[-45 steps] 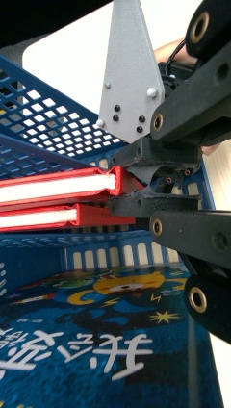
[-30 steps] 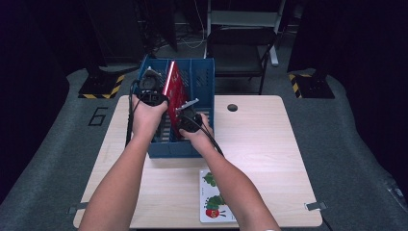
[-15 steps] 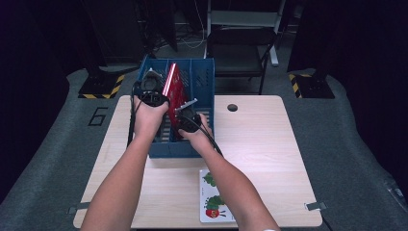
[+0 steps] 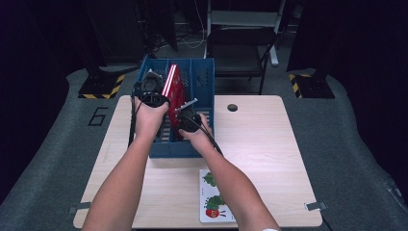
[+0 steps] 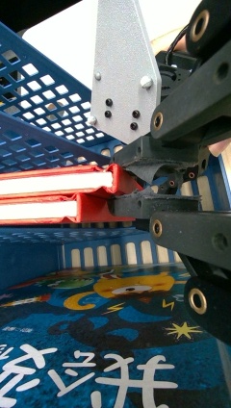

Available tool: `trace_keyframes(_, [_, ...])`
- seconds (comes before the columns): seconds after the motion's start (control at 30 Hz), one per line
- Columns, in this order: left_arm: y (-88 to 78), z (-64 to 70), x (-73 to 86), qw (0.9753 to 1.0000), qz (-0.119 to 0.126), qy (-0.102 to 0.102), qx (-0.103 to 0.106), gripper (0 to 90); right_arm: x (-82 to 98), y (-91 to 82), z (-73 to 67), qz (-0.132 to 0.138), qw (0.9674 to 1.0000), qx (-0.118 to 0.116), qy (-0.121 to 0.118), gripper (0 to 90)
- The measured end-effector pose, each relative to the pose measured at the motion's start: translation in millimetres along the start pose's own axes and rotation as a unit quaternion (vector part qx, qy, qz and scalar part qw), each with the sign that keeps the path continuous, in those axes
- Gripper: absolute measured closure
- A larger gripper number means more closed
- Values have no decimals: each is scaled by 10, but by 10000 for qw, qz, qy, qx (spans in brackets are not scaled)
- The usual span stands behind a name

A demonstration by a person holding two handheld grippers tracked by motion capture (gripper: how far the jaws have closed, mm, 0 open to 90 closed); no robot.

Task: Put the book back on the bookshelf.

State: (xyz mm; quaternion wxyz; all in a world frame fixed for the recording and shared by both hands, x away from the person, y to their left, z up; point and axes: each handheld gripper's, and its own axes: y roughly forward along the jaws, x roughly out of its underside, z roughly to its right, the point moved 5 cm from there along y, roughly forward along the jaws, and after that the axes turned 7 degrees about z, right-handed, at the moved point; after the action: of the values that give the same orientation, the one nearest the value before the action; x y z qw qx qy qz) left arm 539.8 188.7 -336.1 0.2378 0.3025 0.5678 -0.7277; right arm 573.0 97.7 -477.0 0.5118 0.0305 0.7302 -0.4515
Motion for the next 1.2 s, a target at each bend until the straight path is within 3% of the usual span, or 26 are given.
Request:
trace_keyframes(0.1, [-2, -7, 2, 10000, 6, -20, 27, 789, -10, 2, -1, -21, 9999, 31, -107, 619])
trace_keyframes(0.47, [-55, -42, -2, 9998, 113, -92, 126, 737, -20, -30, -15, 85, 9999, 10, -61, 621])
trace_keyframes(0.5, [-58, -45, -2, 9998, 113, -95, 121, 733, -20, -43, -2, 73, 9998, -11, -211, 622])
trace_keyframes(0.57, [-62, -45, -5, 9997, 131, -116, 144, 705, -30, -49, 5, 171, 9995, -2, -268, 624])
trace_keyframes(0.73, [-80, -44, -15, 9997, 210, -68, 114, 667, -11, -60, -28, 188, 9998, -39, -94, 615])
trace_keyframes(0.77, [-81, -45, -16, 9997, 212, -73, 119, 654, 0, -70, -24, 112, 9997, -95, -217, 611])
trace_keyframes(1.2, [-74, -48, -12, 9997, 169, -54, 160, 598, -30, -132, -53, 236, 9993, -162, -232, 598])
